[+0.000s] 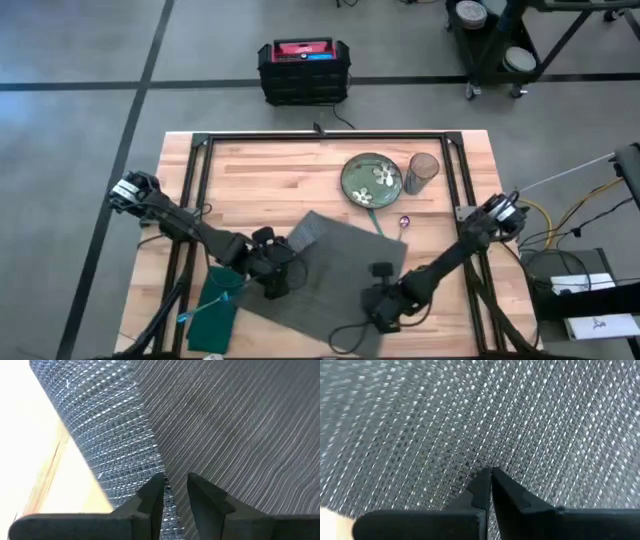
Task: Set table place
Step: Move the gray place mat to the center of the table
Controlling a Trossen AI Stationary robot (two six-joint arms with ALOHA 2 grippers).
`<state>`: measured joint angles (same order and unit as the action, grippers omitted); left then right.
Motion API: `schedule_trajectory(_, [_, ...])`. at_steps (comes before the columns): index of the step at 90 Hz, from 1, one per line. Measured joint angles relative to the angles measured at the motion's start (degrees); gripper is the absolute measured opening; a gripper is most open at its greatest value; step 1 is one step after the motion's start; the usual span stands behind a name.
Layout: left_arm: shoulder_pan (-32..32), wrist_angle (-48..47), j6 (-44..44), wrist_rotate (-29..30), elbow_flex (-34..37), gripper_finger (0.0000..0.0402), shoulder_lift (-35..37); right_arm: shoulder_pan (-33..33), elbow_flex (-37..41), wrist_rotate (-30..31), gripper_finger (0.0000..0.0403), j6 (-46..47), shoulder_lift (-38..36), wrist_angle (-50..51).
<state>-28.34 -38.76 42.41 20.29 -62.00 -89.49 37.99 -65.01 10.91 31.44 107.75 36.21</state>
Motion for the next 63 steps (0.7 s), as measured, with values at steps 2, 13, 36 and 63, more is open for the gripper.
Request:
schedule_trajectory(2, [0.0, 0.1, 0.0, 0.0, 0.0, 0.0074, 0.0, 0.1, 0.0, -0.1, 0.0002, 0.1, -0.2, 1.2])
schedule_trajectory(13, [0.0, 0.8, -0.1, 0.0, 0.0, 0.0074, -0.1, 1.4, 0.2, -1.1, 0.0002, -0.1, -1.4, 6.5])
schedule_trajectory(36, [0.0, 5.1, -1.5, 0.1, -1.5, 0.0074, 0.1, 4.1, -0.4, -7.7, 0.0002, 1.3, -4.8, 14.3])
schedule_trajectory(63, [1.1, 24.3, -9.0, -0.3, -1.4, 0.0074, -5.8, 3.6, -1.9, 15.7, 0.0002, 17.5, -14.1, 14.2])
